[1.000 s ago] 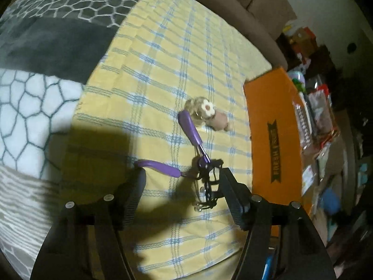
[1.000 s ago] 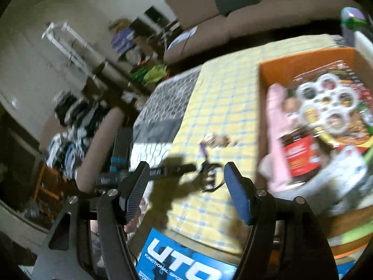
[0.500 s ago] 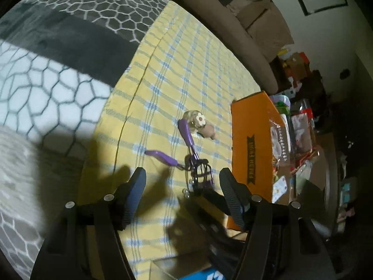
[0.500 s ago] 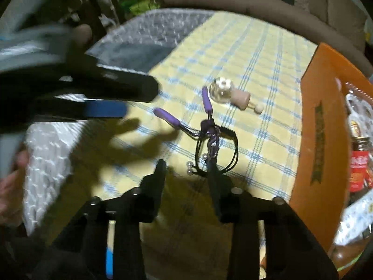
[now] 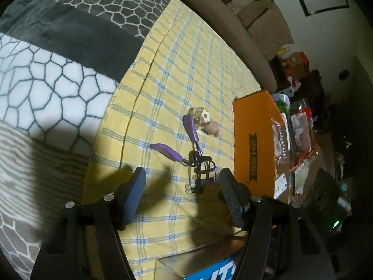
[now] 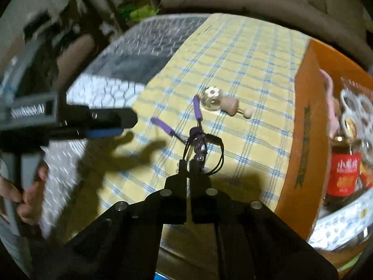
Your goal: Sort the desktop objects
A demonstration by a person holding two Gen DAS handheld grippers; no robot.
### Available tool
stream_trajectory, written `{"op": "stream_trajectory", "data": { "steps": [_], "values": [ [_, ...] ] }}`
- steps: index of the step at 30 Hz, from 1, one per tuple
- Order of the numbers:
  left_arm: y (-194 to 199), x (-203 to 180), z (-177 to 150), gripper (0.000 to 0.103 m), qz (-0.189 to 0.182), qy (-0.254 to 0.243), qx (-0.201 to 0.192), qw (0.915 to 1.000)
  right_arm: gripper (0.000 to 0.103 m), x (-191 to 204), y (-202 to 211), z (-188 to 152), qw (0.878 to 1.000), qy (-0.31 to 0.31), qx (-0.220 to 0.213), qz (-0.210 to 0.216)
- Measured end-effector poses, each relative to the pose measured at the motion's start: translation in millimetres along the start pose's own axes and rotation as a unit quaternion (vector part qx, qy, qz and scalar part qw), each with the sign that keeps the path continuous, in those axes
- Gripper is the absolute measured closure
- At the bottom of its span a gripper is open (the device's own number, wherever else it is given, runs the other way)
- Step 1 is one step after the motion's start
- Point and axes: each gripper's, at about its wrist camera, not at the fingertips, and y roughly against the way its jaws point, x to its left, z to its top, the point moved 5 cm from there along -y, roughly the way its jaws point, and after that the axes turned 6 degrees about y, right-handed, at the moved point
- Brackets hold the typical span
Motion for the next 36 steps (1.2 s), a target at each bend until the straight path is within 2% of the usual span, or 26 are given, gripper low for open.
{"op": "stream_trajectory", "data": {
  "steps": [1,7,9,11,12,13,16,18,21,24,27,33,36],
  "values": [
    [0.5,-0.4,0.7,0.036,-0.002,0.001,0.000,1.0000,0.098,4.6,-5.7,0.1,1.000,0.007,0.011,0.004],
    [3.1,2.4,4.6,0.036,-0.009,0.007,0.001,0.9999,0.081,14.0,-39.5,1.6,0.999,0.021,0.050,-0.006],
    [1.8,4.5,4.8,0.036,-0.013,0.014,0.005,0.9998,0.082,10.6,-47.4,2.0,0.998,0.021,0.056,-0.012],
    [0.9,5.3,5.4,0.036,-0.015,0.016,0.007,0.9997,0.083,6.1,-45.3,3.1,0.999,0.008,0.050,0.001],
    [1.0,5.0,5.8,0.036,-0.015,0.016,0.008,0.9997,0.092,2.4,-42.2,3.4,0.999,-0.009,0.042,0.023],
    [1.1,4.7,5.6,0.036,-0.016,0.015,0.008,0.9997,0.096,-0.2,-38.6,3.6,0.998,-0.023,0.031,0.044],
    [3.7,0.7,6.4,0.036,-0.021,0.007,0.005,0.9997,0.096,-13.6,-18.2,3.5,0.989,-0.088,-0.013,0.121],
    [5.7,-1.6,6.2,0.036,-0.021,0.003,0.002,0.9998,0.096,-23.7,0.6,3.0,0.972,-0.135,-0.049,0.184],
    [11.2,-7.9,6.7,0.036,-0.019,-0.015,-0.012,0.9996,0.096,-31.6,27.3,2.6,0.956,-0.166,-0.091,0.224],
    [20.4,-20.3,6.5,0.036,0.012,-0.056,-0.040,0.9976,0.096,-36.7,53.7,1.9,0.953,-0.167,-0.119,0.223],
    [27.0,-30.3,4.9,0.036,0.049,-0.091,-0.066,0.9925,0.096,-42.1,72.3,7.6,0.955,-0.161,-0.133,0.211],
    [31.1,-43.0,0.9,0.036,0.091,-0.132,-0.087,0.9832,0.096,-43.1,99.3,3.3,0.959,-0.145,-0.144,0.197],
    [29.9,-47.3,-3.2,0.036,0.099,-0.143,-0.087,0.9809,0.096,-45.1,108.2,-0.3,0.958,-0.147,-0.148,0.197]
  ]
}}
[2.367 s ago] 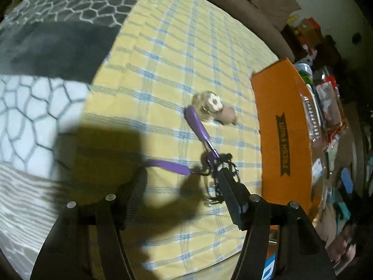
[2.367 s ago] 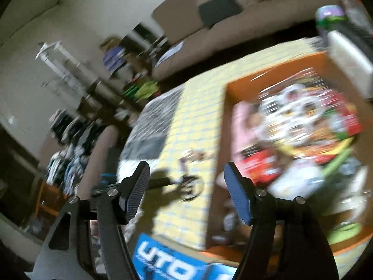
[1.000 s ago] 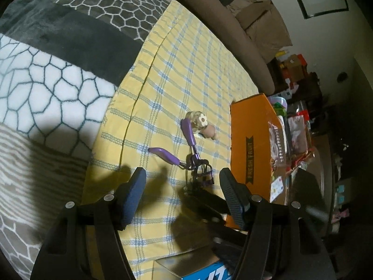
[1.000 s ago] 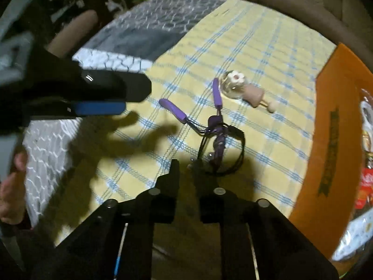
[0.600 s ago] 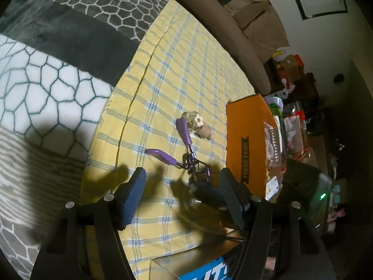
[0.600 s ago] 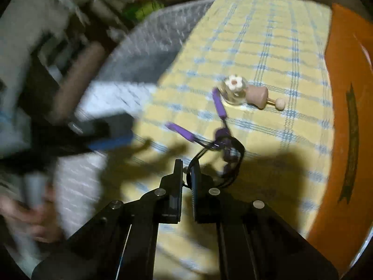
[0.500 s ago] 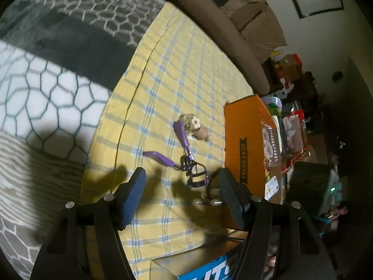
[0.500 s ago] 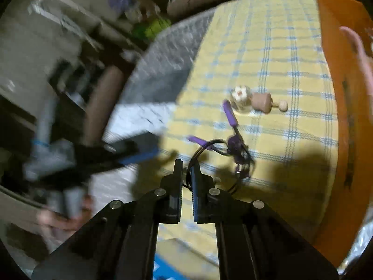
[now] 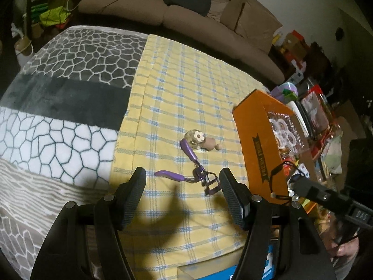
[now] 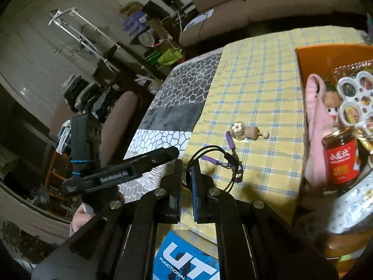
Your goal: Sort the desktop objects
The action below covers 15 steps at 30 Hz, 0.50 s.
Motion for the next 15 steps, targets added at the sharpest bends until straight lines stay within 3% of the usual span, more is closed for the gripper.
{"op": "stream_trajectory", "data": {
  "steps": [7,13,15],
  "values": [
    [-2.3,-8.3,-2.6,0.035,0.007,-0.020,-0.003,0.9998,0.096,-1.4,17.5,3.6,1.000,0.004,-0.012,-0.007],
    [-26.5,-8.7,7.3,0.005,0.015,-0.068,0.026,0.9972,0.096,-5.3,49.3,4.6,0.999,0.014,-0.027,-0.024],
    [-35.0,-12.7,16.2,0.003,0.029,-0.088,0.027,0.9953,0.096,-11.5,65.4,6.4,0.999,0.017,-0.032,-0.033]
  ]
}}
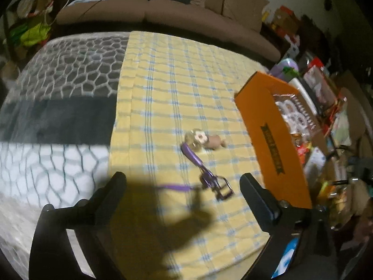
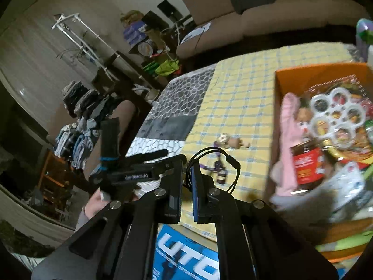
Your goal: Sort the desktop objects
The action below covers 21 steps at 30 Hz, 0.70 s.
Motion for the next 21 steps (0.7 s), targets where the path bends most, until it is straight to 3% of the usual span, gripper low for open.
{"op": "stream_trajectory", "data": {
  "steps": [2,5,9,12,16,18,21],
  "values": [
    [-10.0,-11.9,14.9,0.003,0.038,-0.054,-0.003,0.9978,0.096,-9.0,13.3,2.1,1.000,-0.005,-0.006,-0.006],
    [-28.6,-39.2,23.6,0.003,0.064,-0.165,0.010,0.9842,0.096,-31.5,35.0,4.4,0.999,-0.021,-0.015,-0.019],
    [-66.2,-57.1,25.8,0.003,0.104,-0.296,0.055,0.9478,0.096,-69.7,59.0,4.2,0.998,-0.045,-0.018,-0.048],
    [-87.5,-55.5,31.0,0.006,0.135,-0.338,0.068,0.9289,0.096,-96.2,71.2,4.6,0.996,-0.053,-0.015,-0.071],
    [-102.2,-65.9,32.5,0.009,0.147,-0.372,0.074,0.9133,0.096,-131.9,80.7,7.9,0.993,-0.073,-0.019,-0.088],
    [-108.5,-78.2,29.9,0.017,0.149,-0.404,0.076,0.8992,0.096,-147.7,81.2,12.3,0.992,-0.086,-0.021,-0.088],
    [-122.2,-83.2,23.8,0.045,0.161,-0.426,0.101,0.8849,0.096,-160.2,78.0,21.2,0.991,-0.094,-0.029,-0.091]
  ]
}}
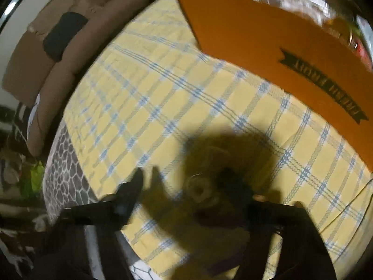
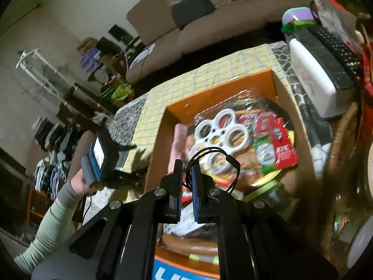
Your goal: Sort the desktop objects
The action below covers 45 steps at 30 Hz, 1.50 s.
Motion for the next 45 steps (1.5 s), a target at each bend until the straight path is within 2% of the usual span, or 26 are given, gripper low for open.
{"op": "stream_trajectory", "data": {
  "steps": [1,3,5,8,10,12,15,16,18,20,21,23,26,27,29,30,32,33,34,36,37,39,41,42,44,45],
  "values": [
    [1.5,-1.4,1.2,0.046,0.001,-0.004,-0.005,1.0000,0.096,-2.1,-1.6,4.4,1.000,0.000,-0.003,-0.006],
    [2.8,-4.5,3.1,0.071,-0.015,-0.002,-0.004,0.9999,0.096,-6.8,-2.5,13.1,1.000,-0.003,-0.011,-0.008],
    [3.1,-5.2,4.0,0.071,-0.015,0.004,-0.011,0.9998,0.096,-7.9,-6.0,21.4,1.000,-0.003,-0.014,-0.011],
    [6.4,-0.3,0.7,0.071,-0.041,0.049,-0.019,0.9978,0.091,-9.9,-19.1,36.6,0.998,0.012,-0.016,-0.059],
    [12.7,9.0,-1.9,0.071,-0.075,0.096,-0.030,0.9920,0.067,-20.2,-42.2,37.2,0.997,-0.003,0.030,-0.067],
    [19.3,15.4,-5.1,0.071,-0.098,0.135,-0.045,0.9849,0.064,-26.6,-47.3,31.6,0.996,-0.021,0.043,-0.079],
    [33.9,25.5,-12.6,0.071,-0.131,0.179,-0.070,0.9726,0.063,-22.6,-28.0,24.0,0.997,-0.013,0.005,-0.078],
    [39.0,27.1,-15.1,0.071,-0.142,0.191,-0.075,0.9682,0.057,-19.9,-20.5,20.1,0.998,-0.011,-0.006,-0.069],
    [52.4,30.1,-18.3,0.071,-0.162,0.213,-0.092,0.9590,0.055,-17.6,-3.8,11.8,0.998,-0.020,-0.026,-0.057],
    [67.4,33.4,-22.3,0.071,-0.195,0.236,-0.109,0.9458,0.054,-12.2,6.6,4.7,0.998,-0.020,-0.033,-0.045],
    [79.5,34.7,-23.1,0.071,-0.221,0.249,-0.122,0.9349,0.053,-6.0,12.5,-0.2,0.998,-0.017,-0.038,-0.038],
    [94.8,35.7,-21.2,0.072,-0.256,0.265,-0.136,0.9197,0.049,6.6,18.4,-8.2,0.999,-0.008,-0.041,-0.019],
    [126.4,35.9,-22.9,0.072,-0.326,0.298,-0.163,0.8821,0.046,39.5,21.8,-25.5,0.998,0.016,-0.047,0.035],
    [141.4,34.0,-23.5,0.074,-0.356,0.315,-0.179,0.8617,0.046,54.9,21.2,-33.6,0.997,0.032,-0.050,0.049],
    [159.9,29.1,-22.1,0.076,-0.395,0.328,-0.201,0.8341,0.046,86.0,20.3,-50.8,0.994,0.079,-0.067,0.045],
    [173.0,24.3,-21.4,0.076,-0.428,0.337,-0.214,0.8104,0.046,100.2,20.8,-58.9,0.991,0.101,-0.074,0.043],
    [190.6,14.9,-18.3,0.076,-0.465,0.340,-0.229,0.7843,0.046,125.2,21.7,-70.3,0.984,0.143,-0.089,0.049],
    [198.4,9.0,-16.3,0.076,-0.473,0.340,-0.238,0.7767,0.047,138.4,20.7,-73.8,0.980,0.162,-0.092,0.064],
    [202.2,0.6,-12.9,0.076,-0.473,0.338,-0.240,0.7776,0.048,143.2,18.9,-75.8,0.980,0.166,-0.092,0.063],
    [195.0,-13.4,-7.4,0.076,-0.454,0.343,-0.218,0.7931,0.047,135.3,15.4,-76.8,0.985,0.144,-0.083,0.036],
    [191.8,-18.0,-6.9,0.076,-0.448,0.342,-0.209,0.7989,0.046,123.8,14.1,-77.4,0.990,0.116,-0.074,0.036],
    [185.0,-22.0,-13.5,0.076,-0.409,0.341,-0.189,0.8250,0.046,107.0,20.6,-82.4,0.994,0.074,-0.068,0.046],
    [183.2,-17.8,-25.2,0.073,-0.392,0.340,-0.184,0.8350,0.046,100.8,24.9,-87.5,0.994,0.077,-0.065,0.032],
    [178.6,-11.9,-37.8,0.071,-0.359,0.348,-0.171,0.8490,0.046,100.7,26.7,-91.9,0.994,0.085,-0.065,0.025],
    [170.5,-3.1,-56.6,0.066,-0.322,0.363,-0.154,0.8607,0.047,105.4,22.9,-96.9,0.994,0.090,-0.051,0.029],
    [163.6,4.4,-74.7,0.065,-0.287,0.378,-0.139,0.8691,0.048,110.8,19.9,-98.7,0.994,0.096,-0.046,0.034]
  ]
}}
